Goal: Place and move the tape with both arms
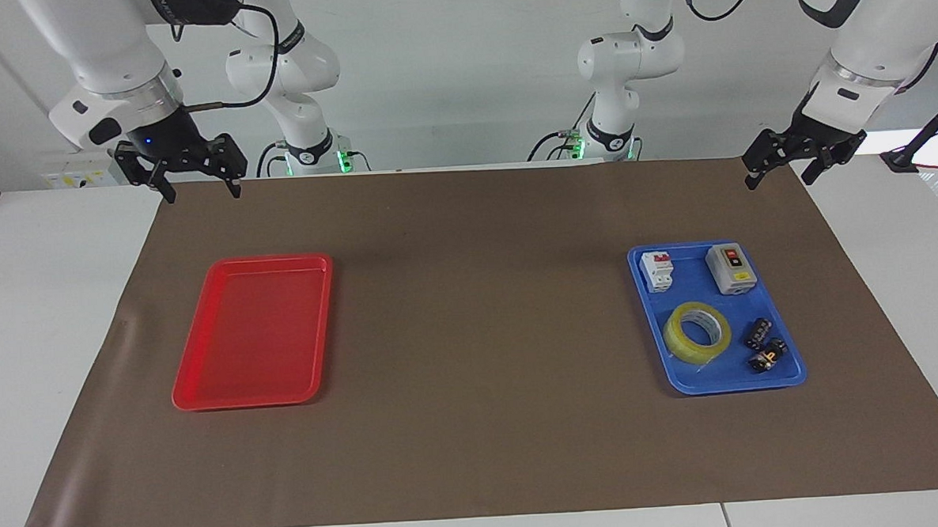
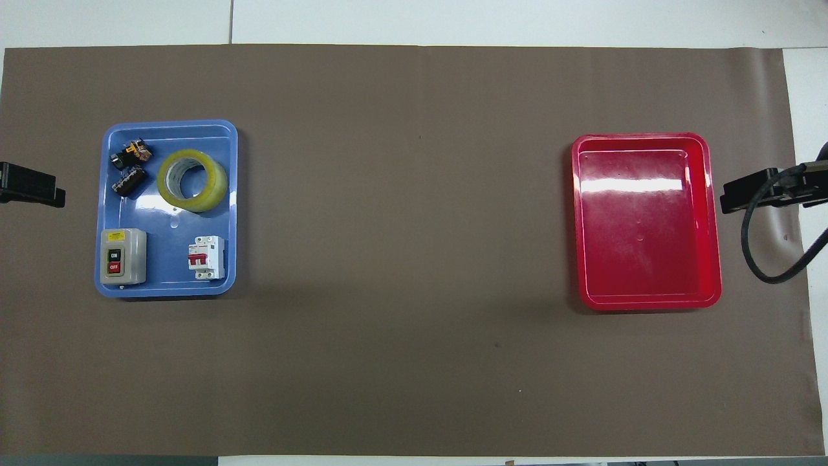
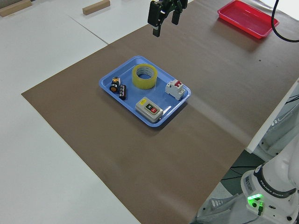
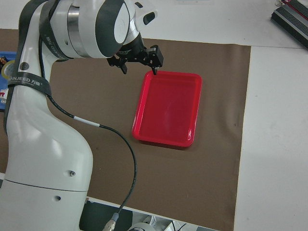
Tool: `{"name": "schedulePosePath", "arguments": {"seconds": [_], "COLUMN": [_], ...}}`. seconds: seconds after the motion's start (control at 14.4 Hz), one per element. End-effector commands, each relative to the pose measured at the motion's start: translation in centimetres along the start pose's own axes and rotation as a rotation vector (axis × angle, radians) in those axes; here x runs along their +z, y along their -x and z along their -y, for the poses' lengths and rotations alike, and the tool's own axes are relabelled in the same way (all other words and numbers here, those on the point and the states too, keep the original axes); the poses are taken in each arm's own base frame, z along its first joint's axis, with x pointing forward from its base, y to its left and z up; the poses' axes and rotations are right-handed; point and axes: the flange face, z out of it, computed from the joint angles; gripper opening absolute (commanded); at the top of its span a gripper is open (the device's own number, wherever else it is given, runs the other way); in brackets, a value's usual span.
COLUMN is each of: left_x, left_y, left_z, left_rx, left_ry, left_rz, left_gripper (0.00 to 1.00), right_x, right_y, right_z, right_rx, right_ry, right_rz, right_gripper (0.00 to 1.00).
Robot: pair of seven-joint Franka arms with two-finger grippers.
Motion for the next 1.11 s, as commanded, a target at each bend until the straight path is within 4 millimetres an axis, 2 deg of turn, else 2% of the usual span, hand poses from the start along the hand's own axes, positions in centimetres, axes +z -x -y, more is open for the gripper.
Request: {"name": "schedulePosePath", "arguments": {"seconds": [0.0, 1.04], "left_x": [-0.27, -0.18], "left_y": [0.74, 0.84], "left_z": [0.18, 0.17], "left_rx": [0.005, -0.004], "left_ry": [0.027, 0.028], "left_rz": [-0.017, -0.008], "left_gripper": [1.0, 1.0], "right_x": [-0.08, -0.15], "right_y": [0.22, 0.28], "right_z": [-0.37, -0.5], "right_rx": [-0.006, -0.004], "right_ry": [0.007, 0.004], "right_rz": [-0.001, -0.003], "right_gripper": [1.0, 1.0]}}
